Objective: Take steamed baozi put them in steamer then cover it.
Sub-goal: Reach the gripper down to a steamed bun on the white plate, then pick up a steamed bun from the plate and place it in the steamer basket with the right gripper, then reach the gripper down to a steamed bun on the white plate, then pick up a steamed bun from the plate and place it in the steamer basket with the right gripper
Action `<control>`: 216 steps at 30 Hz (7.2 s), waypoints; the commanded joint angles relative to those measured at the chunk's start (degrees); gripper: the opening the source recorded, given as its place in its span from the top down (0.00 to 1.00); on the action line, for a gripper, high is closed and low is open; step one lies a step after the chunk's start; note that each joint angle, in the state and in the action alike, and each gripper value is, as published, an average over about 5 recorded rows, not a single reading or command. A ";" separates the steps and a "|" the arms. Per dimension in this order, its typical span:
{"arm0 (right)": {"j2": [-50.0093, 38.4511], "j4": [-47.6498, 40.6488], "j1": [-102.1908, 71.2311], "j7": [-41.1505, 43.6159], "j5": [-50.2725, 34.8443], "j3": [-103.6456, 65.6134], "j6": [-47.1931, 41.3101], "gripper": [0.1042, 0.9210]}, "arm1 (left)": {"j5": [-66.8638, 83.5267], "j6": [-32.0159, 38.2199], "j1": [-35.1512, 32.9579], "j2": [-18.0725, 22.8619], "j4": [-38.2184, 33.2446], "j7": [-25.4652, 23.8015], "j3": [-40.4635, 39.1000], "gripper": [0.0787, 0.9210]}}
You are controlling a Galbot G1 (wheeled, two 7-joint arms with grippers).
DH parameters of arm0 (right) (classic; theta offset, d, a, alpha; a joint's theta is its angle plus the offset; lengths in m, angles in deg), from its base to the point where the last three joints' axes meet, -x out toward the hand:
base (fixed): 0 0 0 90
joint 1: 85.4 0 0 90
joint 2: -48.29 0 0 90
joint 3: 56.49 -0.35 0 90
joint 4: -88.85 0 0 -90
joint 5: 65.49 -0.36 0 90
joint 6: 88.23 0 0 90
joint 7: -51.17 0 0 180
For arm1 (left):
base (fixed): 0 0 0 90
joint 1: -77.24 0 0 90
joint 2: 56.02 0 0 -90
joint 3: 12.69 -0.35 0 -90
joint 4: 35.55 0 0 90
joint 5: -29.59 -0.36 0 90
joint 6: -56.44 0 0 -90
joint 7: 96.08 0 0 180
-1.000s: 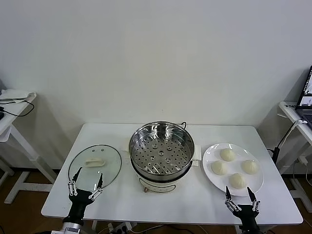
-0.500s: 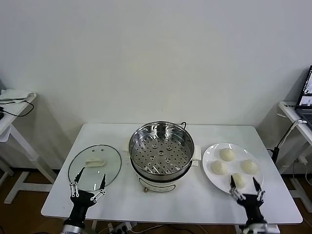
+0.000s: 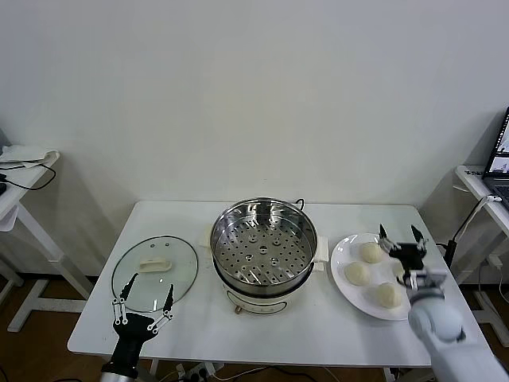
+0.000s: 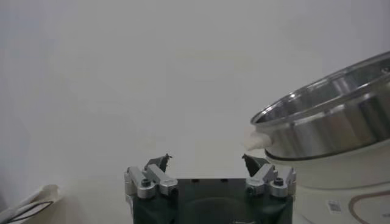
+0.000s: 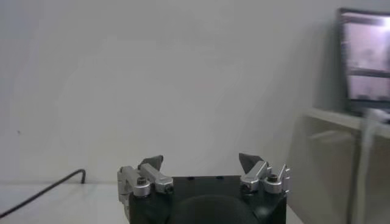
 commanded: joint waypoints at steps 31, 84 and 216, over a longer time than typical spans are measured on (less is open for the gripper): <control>5.74 -41.13 46.75 64.82 52.34 40.62 9.77 0.12 | 0.33 0.61 -2.08 1.60 -0.76 0.51 1.07 0.12; 15.32 -6.72 80.64 64.29 40.62 73.04 40.53 0.30 | 0.26 1.10 -3.20 1.70 -2.83 1.47 0.60 0.12; 1.51 -8.73 93.40 71.82 5.44 93.97 -6.38 0.27 | 0.19 1.81 -2.45 1.55 -2.01 2.61 0.04 0.12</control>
